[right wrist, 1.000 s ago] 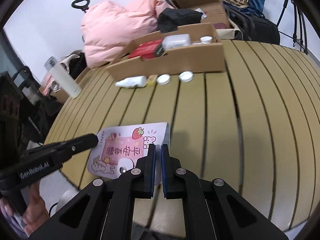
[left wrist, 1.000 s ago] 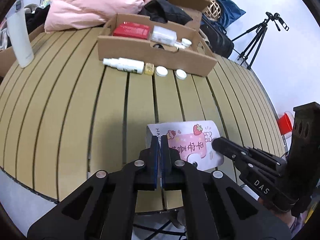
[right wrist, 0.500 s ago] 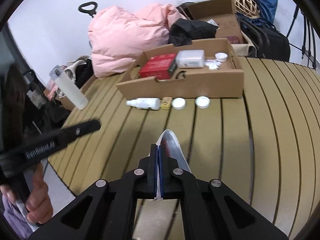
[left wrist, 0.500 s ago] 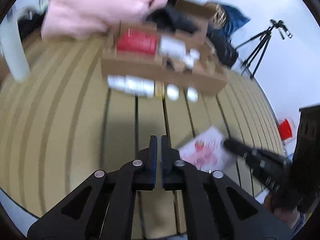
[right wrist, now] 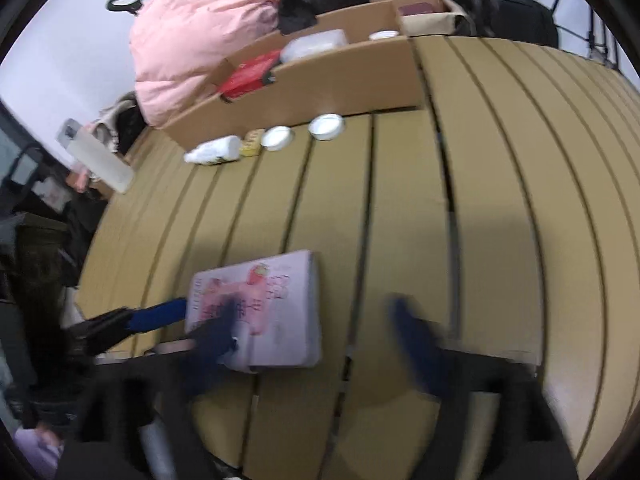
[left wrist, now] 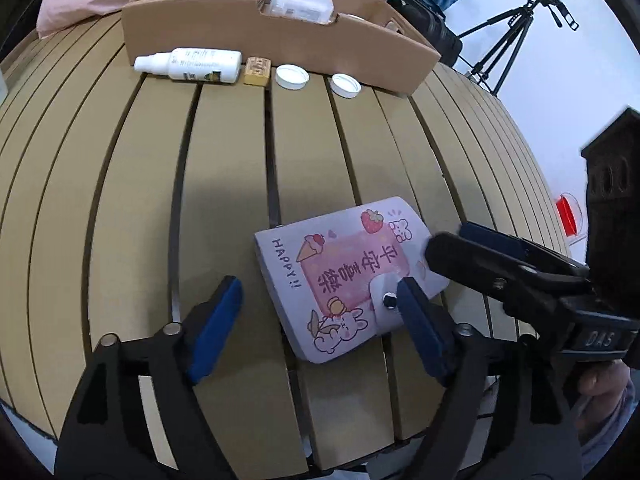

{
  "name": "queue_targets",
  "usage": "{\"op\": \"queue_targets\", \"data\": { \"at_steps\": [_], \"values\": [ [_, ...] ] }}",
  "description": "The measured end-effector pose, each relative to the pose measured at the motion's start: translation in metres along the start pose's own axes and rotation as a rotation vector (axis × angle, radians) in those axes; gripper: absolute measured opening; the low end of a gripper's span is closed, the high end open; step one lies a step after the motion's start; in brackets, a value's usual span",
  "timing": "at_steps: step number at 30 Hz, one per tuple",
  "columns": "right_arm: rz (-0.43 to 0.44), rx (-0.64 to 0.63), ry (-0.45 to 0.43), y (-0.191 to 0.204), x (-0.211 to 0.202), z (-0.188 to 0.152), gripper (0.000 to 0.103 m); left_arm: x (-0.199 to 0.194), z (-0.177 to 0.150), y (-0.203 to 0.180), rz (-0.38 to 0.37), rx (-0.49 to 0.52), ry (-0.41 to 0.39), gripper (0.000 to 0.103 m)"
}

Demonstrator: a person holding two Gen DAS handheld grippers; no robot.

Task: Organize objects
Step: 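Close the left gripper on the pink card edge and lift it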

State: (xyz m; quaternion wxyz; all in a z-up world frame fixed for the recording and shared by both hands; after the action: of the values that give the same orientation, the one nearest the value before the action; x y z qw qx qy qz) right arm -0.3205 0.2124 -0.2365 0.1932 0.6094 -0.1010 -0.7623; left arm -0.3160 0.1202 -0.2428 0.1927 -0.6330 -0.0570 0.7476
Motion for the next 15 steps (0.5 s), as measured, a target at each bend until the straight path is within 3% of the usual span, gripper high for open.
{"op": "queue_targets", "data": {
  "at_steps": [1,2,3,5,6,7,10,15],
  "values": [
    [0.007,-0.008,0.002,0.002,0.001,0.002,0.093,0.001,0.0,0.0,-0.003,-0.002,-0.003,0.075],
    [0.009,-0.014,0.009,0.005,0.005,0.003,0.093,0.001,0.0,0.0,-0.001,-0.004,-0.012,0.066],
    [0.006,-0.013,0.019,0.006,0.009,0.005,0.093,0.001,0.0,0.0,-0.002,-0.005,-0.014,0.04],
    [0.03,-0.014,0.042,0.01,0.021,0.007,0.092,0.001,0.0,-0.001,-0.03,-0.013,-0.003,0.021],
    [0.026,-0.025,0.029,0.013,0.02,0.008,0.084,0.0,0.001,-0.002,-0.054,-0.014,0.003,0.011],
    [0.043,-0.035,0.046,0.018,0.023,0.007,0.078,-0.002,0.001,-0.002,-0.049,-0.018,0.003,0.011],
    [0.032,-0.04,0.042,0.029,0.023,0.009,0.075,-0.014,0.009,-0.002,0.011,-0.012,-0.028,0.011],
    [0.085,-0.015,0.023,0.041,0.01,0.029,0.075,-0.046,0.047,0.01,-0.027,-0.025,-0.078,0.011]
  ]
}}
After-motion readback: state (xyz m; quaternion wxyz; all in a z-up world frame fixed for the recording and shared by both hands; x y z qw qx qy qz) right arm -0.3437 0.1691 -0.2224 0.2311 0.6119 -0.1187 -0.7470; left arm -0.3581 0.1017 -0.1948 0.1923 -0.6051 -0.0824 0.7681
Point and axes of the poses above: each gripper's, at about its wrist camera, not at the fingertips, and x roughly the way its jaws point, y to its left, z to its top, the point moved 10 cm from there along x, roughly the way its jaws point, and after that the axes turned 14 degrees about y, right-handed, at the moved point
